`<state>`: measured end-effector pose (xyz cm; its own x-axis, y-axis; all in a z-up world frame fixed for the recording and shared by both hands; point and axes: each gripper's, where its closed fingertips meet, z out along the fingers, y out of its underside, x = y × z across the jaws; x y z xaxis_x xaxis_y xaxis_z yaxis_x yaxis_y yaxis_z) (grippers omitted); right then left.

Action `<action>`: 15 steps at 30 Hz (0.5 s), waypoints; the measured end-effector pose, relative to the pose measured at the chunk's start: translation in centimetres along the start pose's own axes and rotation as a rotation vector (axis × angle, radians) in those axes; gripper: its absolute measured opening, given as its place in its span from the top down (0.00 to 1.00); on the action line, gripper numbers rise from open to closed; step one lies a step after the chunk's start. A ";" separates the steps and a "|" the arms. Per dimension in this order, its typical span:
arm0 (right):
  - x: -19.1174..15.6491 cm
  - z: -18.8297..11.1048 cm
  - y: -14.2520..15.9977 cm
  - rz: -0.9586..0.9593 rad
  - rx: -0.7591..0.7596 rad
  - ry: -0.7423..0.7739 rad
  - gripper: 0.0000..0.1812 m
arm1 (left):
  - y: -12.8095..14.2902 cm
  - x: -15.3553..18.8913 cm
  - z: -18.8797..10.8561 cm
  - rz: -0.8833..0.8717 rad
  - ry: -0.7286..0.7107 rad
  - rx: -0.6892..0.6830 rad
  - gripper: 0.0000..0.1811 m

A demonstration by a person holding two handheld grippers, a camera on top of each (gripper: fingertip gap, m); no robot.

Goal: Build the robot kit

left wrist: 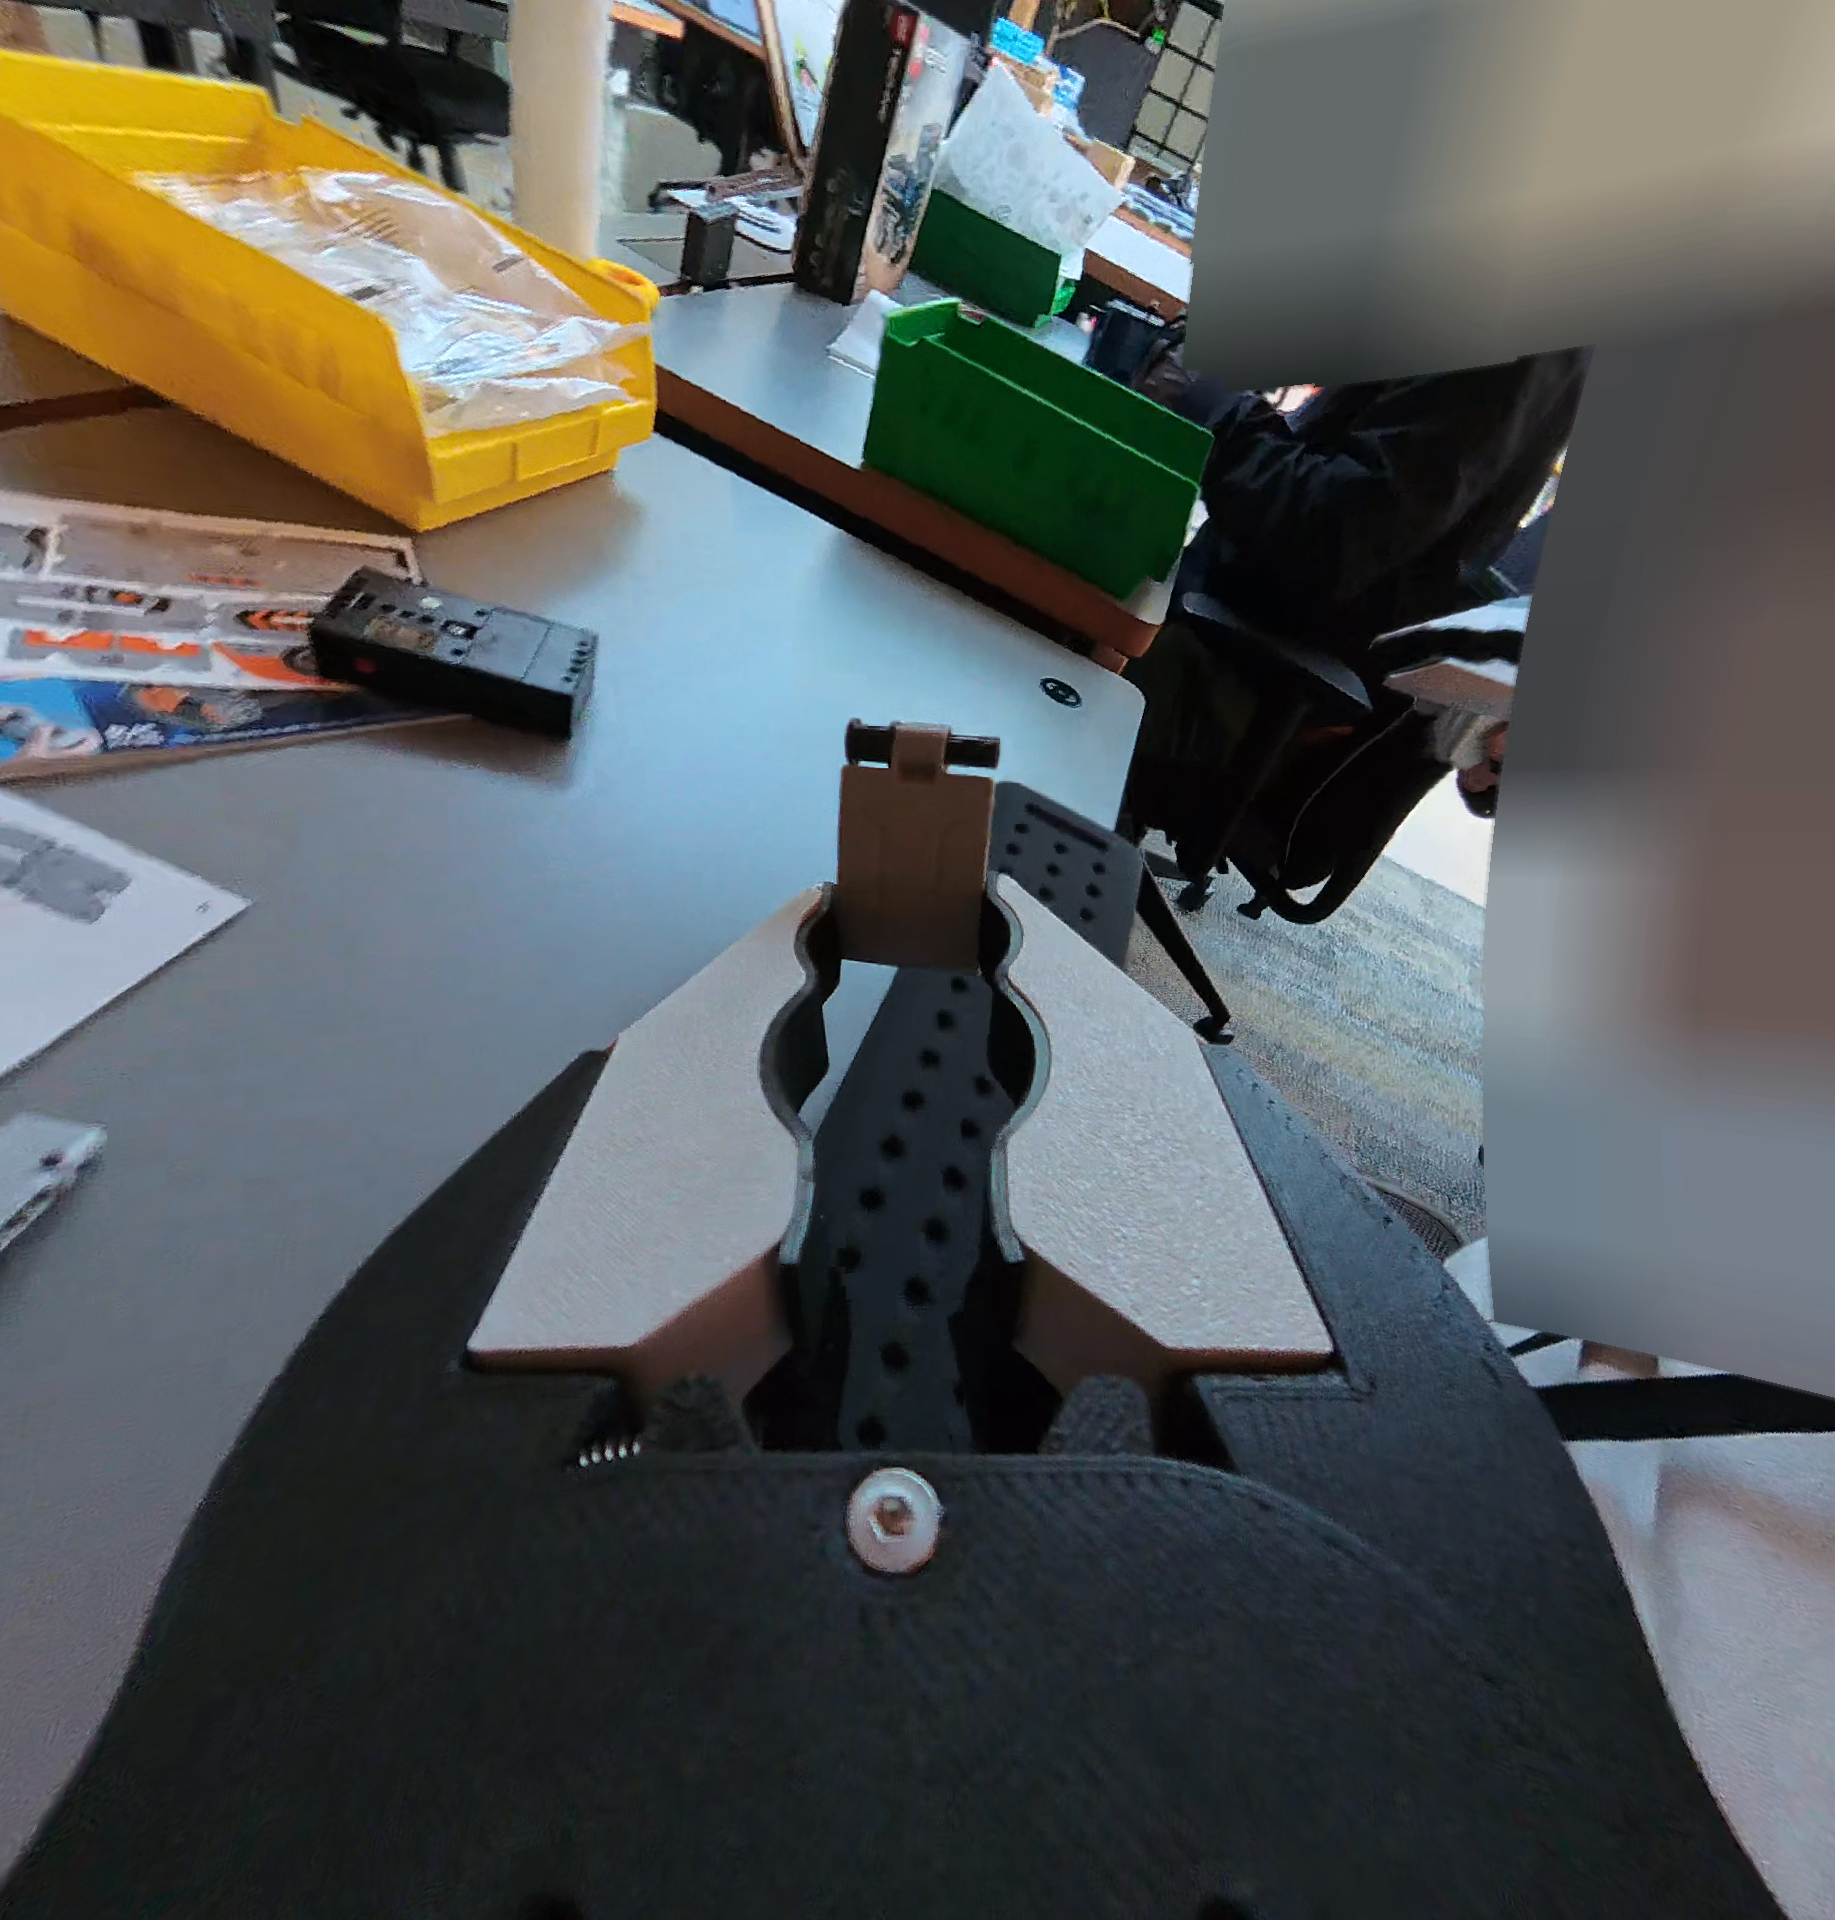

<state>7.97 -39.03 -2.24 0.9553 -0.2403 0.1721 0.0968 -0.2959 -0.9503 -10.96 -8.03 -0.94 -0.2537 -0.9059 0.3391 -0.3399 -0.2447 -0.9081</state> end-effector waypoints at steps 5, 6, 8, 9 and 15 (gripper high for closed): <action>1.2 -4.2 4.4 -0.028 -0.065 0.112 0.85 | -1.3 4.1 4.5 0.076 0.085 -0.048 0.86; 1.5 -5.1 5.3 -0.013 -0.073 0.134 0.85 | -1.3 4.9 5.4 0.093 0.102 -0.060 0.86; 1.6 -7.0 7.0 0.023 -0.079 0.160 0.83 | -1.5 6.6 7.3 0.121 0.145 -0.076 0.86; 1.7 -8.0 7.7 0.041 -0.077 0.180 0.82 | -1.7 7.5 8.3 0.130 0.171 -0.085 0.86; 1.9 -15.7 11.9 0.137 -0.016 0.361 0.79 | -2.6 12.5 14.2 0.145 0.337 -0.128 0.86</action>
<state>6.52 -57.48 -9.17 0.7989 -0.5879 0.1270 -0.0320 -0.2525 -0.9671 -0.44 -23.63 2.16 -0.5838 -0.7580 0.2907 -0.3837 -0.0579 -0.9216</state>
